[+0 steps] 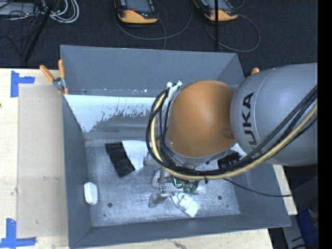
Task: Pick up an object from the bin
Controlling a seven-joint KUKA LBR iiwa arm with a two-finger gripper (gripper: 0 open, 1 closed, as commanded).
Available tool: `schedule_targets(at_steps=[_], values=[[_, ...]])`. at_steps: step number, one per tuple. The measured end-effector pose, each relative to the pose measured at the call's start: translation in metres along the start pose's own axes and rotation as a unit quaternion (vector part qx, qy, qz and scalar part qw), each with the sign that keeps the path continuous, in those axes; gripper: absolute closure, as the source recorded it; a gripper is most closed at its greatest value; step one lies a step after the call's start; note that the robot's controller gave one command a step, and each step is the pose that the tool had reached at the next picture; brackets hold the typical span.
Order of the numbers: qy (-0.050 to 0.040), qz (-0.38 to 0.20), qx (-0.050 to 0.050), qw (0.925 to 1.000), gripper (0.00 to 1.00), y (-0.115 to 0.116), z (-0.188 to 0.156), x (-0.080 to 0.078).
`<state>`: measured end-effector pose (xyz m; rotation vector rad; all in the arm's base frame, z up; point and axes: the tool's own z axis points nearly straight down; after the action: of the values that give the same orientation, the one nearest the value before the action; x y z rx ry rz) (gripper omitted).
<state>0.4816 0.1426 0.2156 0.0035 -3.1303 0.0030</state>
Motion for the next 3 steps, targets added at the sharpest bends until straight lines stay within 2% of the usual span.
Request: schedule_targets(at_steps=[1,2,3], values=[[-0.0041,0.002,-0.001,1.0000,0.00,-0.001,-0.004,-0.002],[-0.0089,-0.018,-0.002,0.9998,0.00,-0.015,0.034,-0.028],[-0.0056,-0.098,0.000,0.9952,0.00,-0.029,0.090,-0.037]])
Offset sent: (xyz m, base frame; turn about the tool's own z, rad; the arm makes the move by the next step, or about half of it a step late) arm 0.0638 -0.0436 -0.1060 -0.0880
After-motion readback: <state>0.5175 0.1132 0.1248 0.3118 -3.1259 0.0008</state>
